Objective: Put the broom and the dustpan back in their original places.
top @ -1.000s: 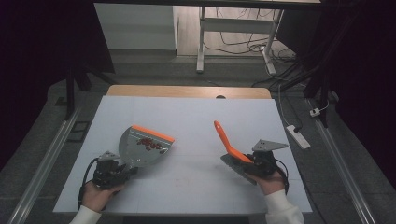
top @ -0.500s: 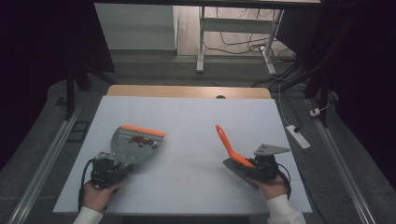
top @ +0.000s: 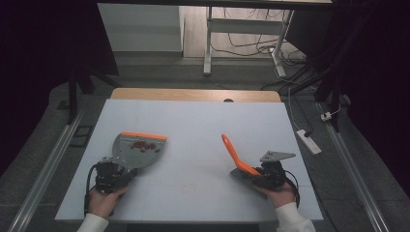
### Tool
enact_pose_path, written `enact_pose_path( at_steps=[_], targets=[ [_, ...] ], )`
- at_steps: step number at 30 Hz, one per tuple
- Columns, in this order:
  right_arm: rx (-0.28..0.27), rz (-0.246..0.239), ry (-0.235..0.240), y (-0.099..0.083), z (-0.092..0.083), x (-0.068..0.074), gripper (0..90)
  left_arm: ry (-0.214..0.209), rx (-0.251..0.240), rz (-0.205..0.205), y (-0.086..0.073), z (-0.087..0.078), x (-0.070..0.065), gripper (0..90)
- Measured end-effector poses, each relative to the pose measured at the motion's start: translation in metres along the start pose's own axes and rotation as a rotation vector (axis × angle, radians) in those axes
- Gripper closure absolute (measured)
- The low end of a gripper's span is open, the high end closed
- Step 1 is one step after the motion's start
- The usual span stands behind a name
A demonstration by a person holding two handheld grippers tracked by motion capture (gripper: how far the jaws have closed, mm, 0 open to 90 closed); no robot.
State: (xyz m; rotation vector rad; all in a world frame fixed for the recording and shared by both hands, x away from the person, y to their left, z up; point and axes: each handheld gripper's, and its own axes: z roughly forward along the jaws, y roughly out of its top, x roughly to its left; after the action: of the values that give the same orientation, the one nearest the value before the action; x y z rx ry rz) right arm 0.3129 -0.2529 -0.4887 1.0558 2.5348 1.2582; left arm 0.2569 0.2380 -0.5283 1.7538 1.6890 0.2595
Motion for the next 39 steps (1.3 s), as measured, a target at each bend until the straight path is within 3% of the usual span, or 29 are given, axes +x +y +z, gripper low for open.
enact_pose_path(
  at_steps=[14, 23, 29, 36, 39],
  targets=[
    [0.035, 0.103, -0.026, -0.001, 0.006, -0.030, 68.8, 0.000, 0.014, 0.008, 0.000, 0.002, -0.002, 61.2],
    [0.077, 0.131, -0.072, -0.001, 0.011, -0.042, 56.4, -0.005, 0.038, 0.021, -0.001, 0.005, -0.003, 61.1],
    [0.107, 0.187, -0.113, -0.003, 0.016, -0.053, 44.5, -0.005, 0.039, 0.023, 0.000, 0.006, -0.004, 61.1],
    [0.112, 0.188, -0.139, -0.003, 0.017, -0.054, 39.8, -0.008, 0.033, 0.024, -0.001, 0.006, -0.003, 60.3],
    [0.115, 0.178, -0.170, -0.003, 0.016, -0.054, 36.9, -0.006, 0.030, 0.030, -0.001, 0.005, -0.003, 53.7]
  ],
)
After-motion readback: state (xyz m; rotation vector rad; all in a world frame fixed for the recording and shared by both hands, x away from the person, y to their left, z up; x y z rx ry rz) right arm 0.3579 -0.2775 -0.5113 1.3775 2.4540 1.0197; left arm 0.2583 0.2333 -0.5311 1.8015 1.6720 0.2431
